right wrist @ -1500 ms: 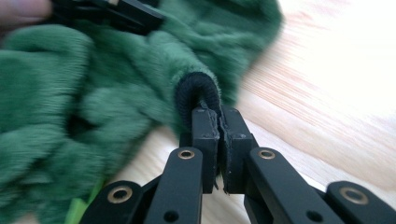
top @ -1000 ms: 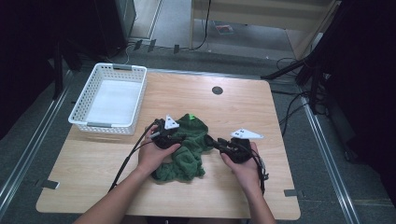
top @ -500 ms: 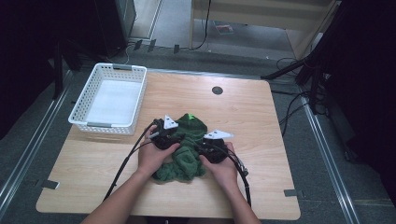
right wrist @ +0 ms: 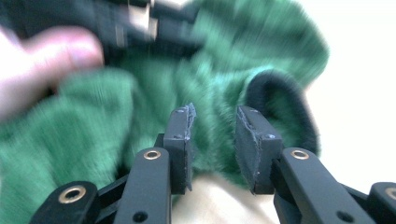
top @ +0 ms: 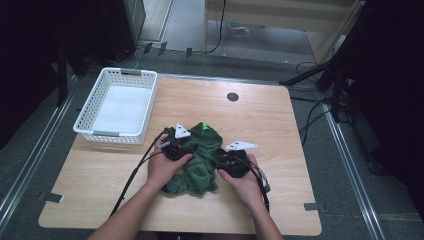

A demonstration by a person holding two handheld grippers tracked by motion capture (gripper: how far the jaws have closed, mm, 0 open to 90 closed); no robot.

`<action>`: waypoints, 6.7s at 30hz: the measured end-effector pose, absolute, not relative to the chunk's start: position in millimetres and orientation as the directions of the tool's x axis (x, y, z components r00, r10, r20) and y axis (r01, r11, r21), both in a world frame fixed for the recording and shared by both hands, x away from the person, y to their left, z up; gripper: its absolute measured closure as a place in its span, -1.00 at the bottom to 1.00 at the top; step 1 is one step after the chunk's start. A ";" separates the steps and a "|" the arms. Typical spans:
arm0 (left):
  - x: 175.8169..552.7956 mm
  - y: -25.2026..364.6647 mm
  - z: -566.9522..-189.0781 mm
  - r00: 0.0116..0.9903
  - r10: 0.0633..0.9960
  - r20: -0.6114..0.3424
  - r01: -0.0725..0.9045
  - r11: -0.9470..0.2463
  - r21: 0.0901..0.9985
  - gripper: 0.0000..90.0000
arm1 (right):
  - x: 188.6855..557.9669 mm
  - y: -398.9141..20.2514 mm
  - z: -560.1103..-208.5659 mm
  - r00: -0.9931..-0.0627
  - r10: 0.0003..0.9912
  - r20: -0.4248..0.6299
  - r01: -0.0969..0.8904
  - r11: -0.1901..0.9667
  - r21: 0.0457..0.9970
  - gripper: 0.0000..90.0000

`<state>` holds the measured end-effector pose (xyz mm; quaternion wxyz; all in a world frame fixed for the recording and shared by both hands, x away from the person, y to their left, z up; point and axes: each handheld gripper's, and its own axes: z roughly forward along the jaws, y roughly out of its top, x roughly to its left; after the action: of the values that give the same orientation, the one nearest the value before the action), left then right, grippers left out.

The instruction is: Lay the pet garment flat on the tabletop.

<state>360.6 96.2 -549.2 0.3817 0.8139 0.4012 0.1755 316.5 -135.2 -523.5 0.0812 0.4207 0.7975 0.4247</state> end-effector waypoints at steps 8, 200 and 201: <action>357.7 96.4 -548.8 0.609 0.793 -0.006 0.497 -0.375 0.783 0.23 | 357.5 -125.5 -501.5 -0.518 0.851 0.092 0.554 0.251 0.794 0.25; 252.0 160.4 -551.0 0.752 0.627 -0.202 0.475 -0.303 0.826 0.69 | 392.9 -100.9 -540.8 -0.410 0.912 0.008 0.627 0.276 0.729 0.47; 252.0 160.0 -551.2 0.751 0.629 -0.202 0.475 -0.302 0.826 0.70 | 397.0 -98.6 -540.8 -0.401 0.916 -0.010 0.625 0.282 0.728 0.47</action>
<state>252.0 160.0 -551.2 0.4803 0.8030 0.3437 0.0800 397.0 -98.6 -540.8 0.2205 0.5007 0.7695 0.3294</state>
